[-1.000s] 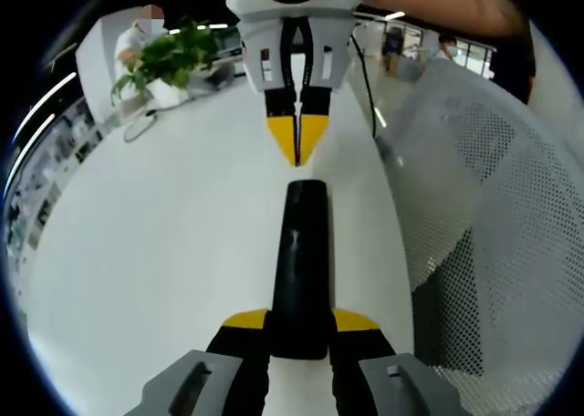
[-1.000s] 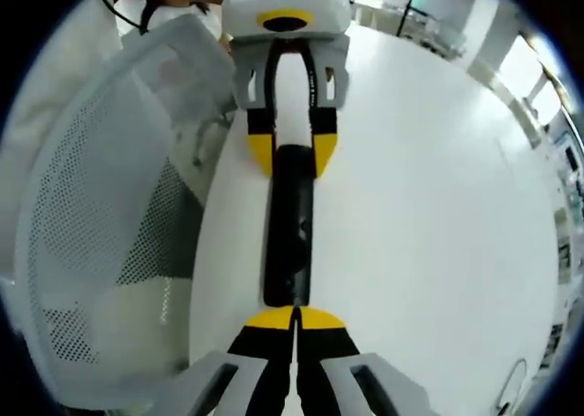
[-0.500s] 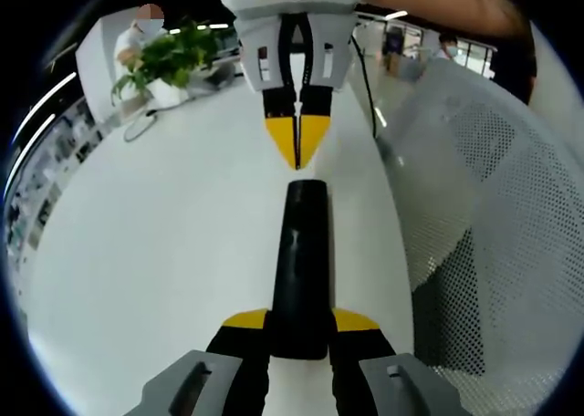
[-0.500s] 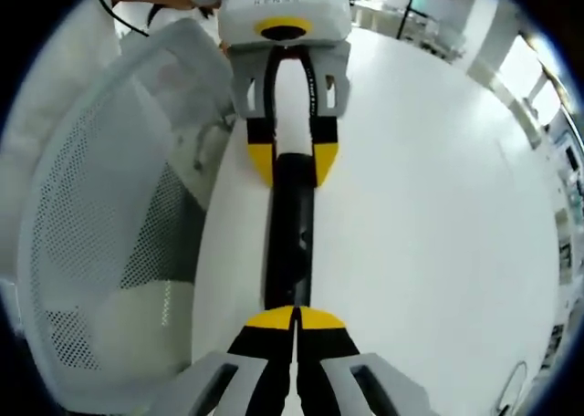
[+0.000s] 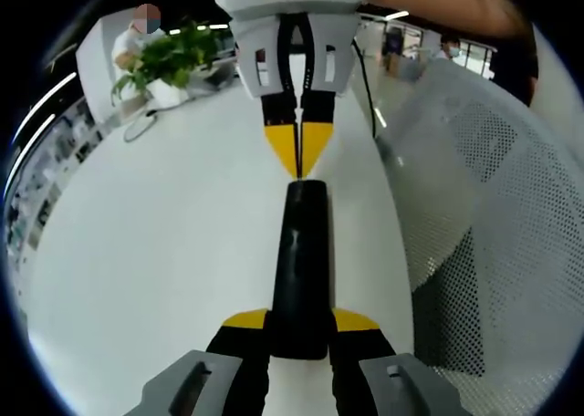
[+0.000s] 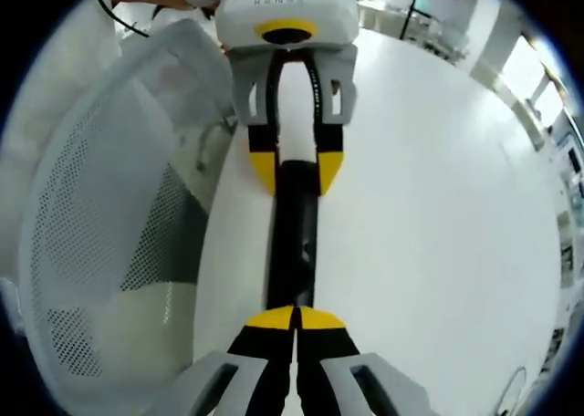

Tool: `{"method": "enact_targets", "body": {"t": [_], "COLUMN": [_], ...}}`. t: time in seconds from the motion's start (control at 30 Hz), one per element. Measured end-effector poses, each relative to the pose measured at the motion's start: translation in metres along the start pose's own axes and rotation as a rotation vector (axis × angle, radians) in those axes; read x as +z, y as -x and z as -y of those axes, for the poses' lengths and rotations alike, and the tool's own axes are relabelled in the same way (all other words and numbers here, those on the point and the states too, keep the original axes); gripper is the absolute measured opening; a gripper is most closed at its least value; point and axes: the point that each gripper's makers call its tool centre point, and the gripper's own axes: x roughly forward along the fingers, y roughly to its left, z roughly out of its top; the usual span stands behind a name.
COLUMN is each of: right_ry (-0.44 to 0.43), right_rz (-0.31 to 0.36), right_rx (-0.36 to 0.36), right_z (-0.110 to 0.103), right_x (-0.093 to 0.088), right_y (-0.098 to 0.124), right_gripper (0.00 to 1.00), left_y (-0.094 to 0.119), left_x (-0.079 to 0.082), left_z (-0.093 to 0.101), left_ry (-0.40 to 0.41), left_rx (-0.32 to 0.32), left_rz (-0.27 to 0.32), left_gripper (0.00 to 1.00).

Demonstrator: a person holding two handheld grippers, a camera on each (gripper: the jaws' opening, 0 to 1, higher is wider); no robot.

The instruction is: Press the specified remote control buttons in sequence, fully releasing each button before pressing the next.

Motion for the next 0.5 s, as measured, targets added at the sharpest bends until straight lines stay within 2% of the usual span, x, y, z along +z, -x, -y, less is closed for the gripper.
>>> {"method": "enact_targets", "body": {"t": [0.5], "right_ry": [0.002], "right_rz": [-0.032], "right_rx": [0.019], "right_z": [-0.0022], "right_x": [-0.0022], "right_y": [-0.0093], "right_gripper": [0.0], "left_y": [0.0003], "left_x": [0.0009], "left_z": [-0.0008], "left_ry": [-0.001], "left_rx": [0.0], "left_rz": [0.006], "left_gripper": [0.23]}}
